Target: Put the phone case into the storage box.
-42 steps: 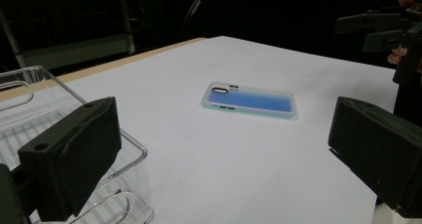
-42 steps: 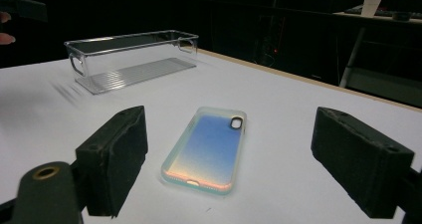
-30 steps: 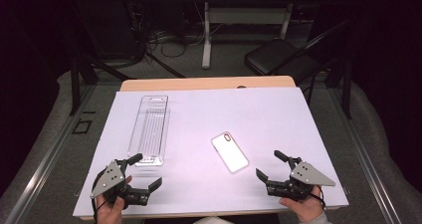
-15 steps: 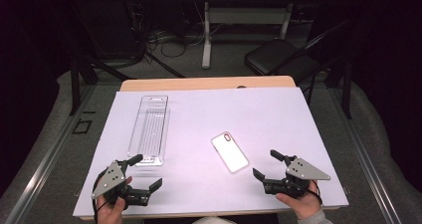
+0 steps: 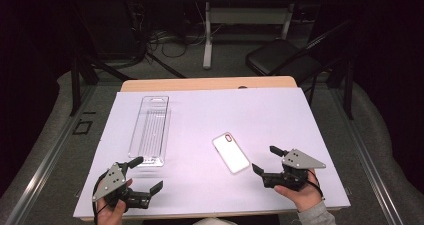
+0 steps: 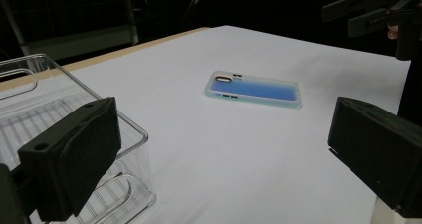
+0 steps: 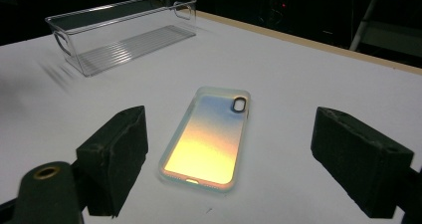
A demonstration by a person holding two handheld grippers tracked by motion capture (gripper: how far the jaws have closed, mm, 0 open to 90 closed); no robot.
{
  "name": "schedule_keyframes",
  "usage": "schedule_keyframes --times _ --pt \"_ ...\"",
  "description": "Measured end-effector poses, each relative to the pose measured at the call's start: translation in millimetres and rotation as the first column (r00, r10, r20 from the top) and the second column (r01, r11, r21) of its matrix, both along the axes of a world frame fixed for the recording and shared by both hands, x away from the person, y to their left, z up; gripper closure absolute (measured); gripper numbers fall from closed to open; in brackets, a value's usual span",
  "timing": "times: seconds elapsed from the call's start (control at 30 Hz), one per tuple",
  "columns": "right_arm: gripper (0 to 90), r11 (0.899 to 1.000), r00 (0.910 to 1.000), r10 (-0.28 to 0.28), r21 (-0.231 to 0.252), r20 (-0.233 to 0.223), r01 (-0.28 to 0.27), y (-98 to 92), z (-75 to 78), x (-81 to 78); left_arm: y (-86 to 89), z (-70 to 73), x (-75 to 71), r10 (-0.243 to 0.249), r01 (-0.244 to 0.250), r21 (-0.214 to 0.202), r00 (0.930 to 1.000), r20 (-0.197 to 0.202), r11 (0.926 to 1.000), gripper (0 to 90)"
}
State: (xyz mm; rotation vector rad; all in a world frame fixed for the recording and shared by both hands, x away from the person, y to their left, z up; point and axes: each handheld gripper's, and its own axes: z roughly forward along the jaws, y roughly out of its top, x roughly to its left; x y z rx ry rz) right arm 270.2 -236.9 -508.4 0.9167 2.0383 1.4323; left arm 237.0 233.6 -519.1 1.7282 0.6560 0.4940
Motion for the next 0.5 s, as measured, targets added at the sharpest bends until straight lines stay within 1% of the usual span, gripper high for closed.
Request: schedule_keyframes --times 0.1,0.23,0.27,0.4,0.5 --pt "14.5 1.000 1.0000 0.000 -0.017 -0.002 0.000 1.2 4.1 4.0 0.4 -0.1 -0.2 0.008 -0.008 -0.003 1.0000 -0.002 1.0000 0.4" --pt "14.6 1.000 0.9999 0.005 -0.021 -0.013 -0.005 2.5 7.4 7.3 0.5 -0.3 0.2 0.010 -0.010 -0.003 1.0000 -0.002 0.9999 0.4" --pt "14.6 1.000 0.9996 0.011 -0.026 -0.026 -0.012 3.7 8.8 9.7 0.2 -0.3 0.2 0.007 -0.007 -0.002 1.0000 -0.003 1.0000 0.4" --pt "14.5 0.999 0.9989 0.011 -0.033 -0.045 -0.012 6.1 11.4 14.2 0.0 -0.3 0.6 0.000 0.000 0.000 1.0000 -0.004 1.0000 0.4" --pt "14.4 0.999 0.9968 0.003 -0.045 -0.080 -0.007 7.8 14.2 17.3 -0.1 -0.4 0.7 -0.002 0.002 0.001 1.0000 -0.004 1.0000 0.4"
